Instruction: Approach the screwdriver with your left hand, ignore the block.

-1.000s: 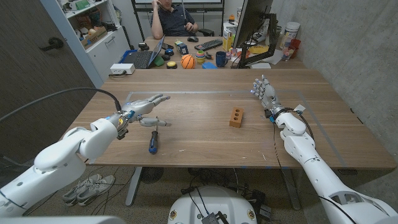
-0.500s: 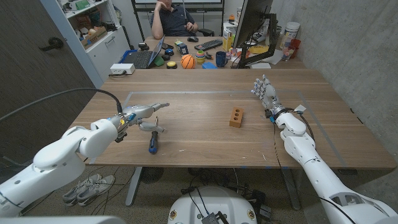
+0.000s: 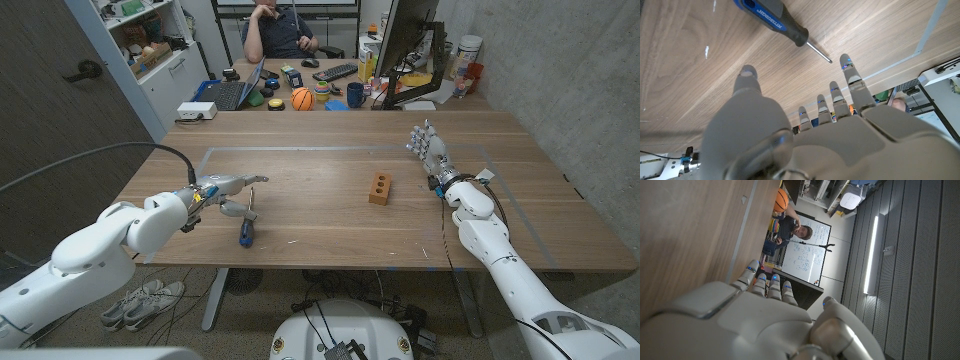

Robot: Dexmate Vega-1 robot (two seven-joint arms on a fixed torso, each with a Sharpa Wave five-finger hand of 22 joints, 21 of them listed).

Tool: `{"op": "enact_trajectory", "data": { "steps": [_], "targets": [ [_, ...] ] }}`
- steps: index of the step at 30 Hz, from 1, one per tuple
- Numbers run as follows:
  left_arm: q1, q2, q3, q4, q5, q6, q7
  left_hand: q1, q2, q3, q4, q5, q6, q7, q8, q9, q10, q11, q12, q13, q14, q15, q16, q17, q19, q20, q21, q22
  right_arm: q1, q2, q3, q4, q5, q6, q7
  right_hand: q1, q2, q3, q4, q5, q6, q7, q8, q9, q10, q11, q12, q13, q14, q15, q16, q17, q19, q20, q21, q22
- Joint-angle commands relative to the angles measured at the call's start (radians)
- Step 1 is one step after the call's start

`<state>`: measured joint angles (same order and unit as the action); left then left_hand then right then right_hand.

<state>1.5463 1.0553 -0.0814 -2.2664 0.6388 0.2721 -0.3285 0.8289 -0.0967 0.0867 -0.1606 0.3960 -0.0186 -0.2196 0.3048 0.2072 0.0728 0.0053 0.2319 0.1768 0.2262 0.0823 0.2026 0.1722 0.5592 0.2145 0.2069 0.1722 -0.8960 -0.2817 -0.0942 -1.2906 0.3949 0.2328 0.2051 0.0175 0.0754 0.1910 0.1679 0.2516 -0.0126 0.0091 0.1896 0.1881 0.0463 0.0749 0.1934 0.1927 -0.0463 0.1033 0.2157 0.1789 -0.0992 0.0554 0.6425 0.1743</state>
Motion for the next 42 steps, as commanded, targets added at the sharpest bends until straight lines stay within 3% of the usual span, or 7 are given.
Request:
{"op": "enact_trajectory", "data": {
  "steps": [1, 7, 42],
  "targets": [
    [-0.002, 0.029, 0.018, -0.016, 0.016, 0.049, -0.034, 0.043, 0.009, 0.015, -0.003, 0.005, 0.033, -0.002, 0.012, 0.005, 0.013, -0.006, -0.01, 0.001, 0.01, -0.003, -0.007, 0.003, 0.016, 0.001, -0.006, 0.001, -0.005, -0.004, 0.004, 0.0, -0.001, 0.008, -0.003, -0.007, 0.008, -0.001, 0.0, 0.007, 0.0, 0.009, 0.003, 0.003, 0.005, 0.0, 0.004, 0.003, 0.002, 0.008, 0.006, 0.006, -0.009, 0.001, -0.001, 0.003],
    [-0.011, 0.045, 0.031, -0.019, 0.015, 0.066, -0.05, 0.086, 0.023, 0.028, -0.004, 0.002, 0.061, -0.002, 0.018, 0.004, 0.016, -0.019, -0.018, 0.002, 0.013, -0.008, -0.01, 0.004, 0.019, 0.002, -0.011, 0.001, -0.008, -0.003, 0.007, -0.003, 0.003, 0.006, -0.006, -0.007, 0.008, -0.003, 0.0, 0.008, 0.0, 0.009, 0.003, 0.003, 0.005, 0.0, 0.003, 0.003, 0.003, 0.008, 0.006, 0.006, -0.009, 0.001, -0.003, 0.003],
    [0.001, 0.075, 0.022, -0.026, 0.001, 0.074, -0.034, 0.111, 0.037, 0.033, 0.011, -0.014, 0.102, -0.003, 0.021, 0.002, 0.019, -0.013, -0.029, 0.003, 0.037, -0.041, -0.006, 0.007, 0.038, 0.001, -0.011, 0.002, -0.022, -0.004, 0.004, -0.023, 0.001, -0.001, -0.019, -0.007, 0.01, -0.014, 0.0, 0.012, -0.003, 0.009, 0.002, 0.003, 0.005, -0.001, 0.003, 0.003, 0.002, 0.008, 0.004, 0.006, -0.008, 0.002, -0.016, 0.004]
  ]
}}
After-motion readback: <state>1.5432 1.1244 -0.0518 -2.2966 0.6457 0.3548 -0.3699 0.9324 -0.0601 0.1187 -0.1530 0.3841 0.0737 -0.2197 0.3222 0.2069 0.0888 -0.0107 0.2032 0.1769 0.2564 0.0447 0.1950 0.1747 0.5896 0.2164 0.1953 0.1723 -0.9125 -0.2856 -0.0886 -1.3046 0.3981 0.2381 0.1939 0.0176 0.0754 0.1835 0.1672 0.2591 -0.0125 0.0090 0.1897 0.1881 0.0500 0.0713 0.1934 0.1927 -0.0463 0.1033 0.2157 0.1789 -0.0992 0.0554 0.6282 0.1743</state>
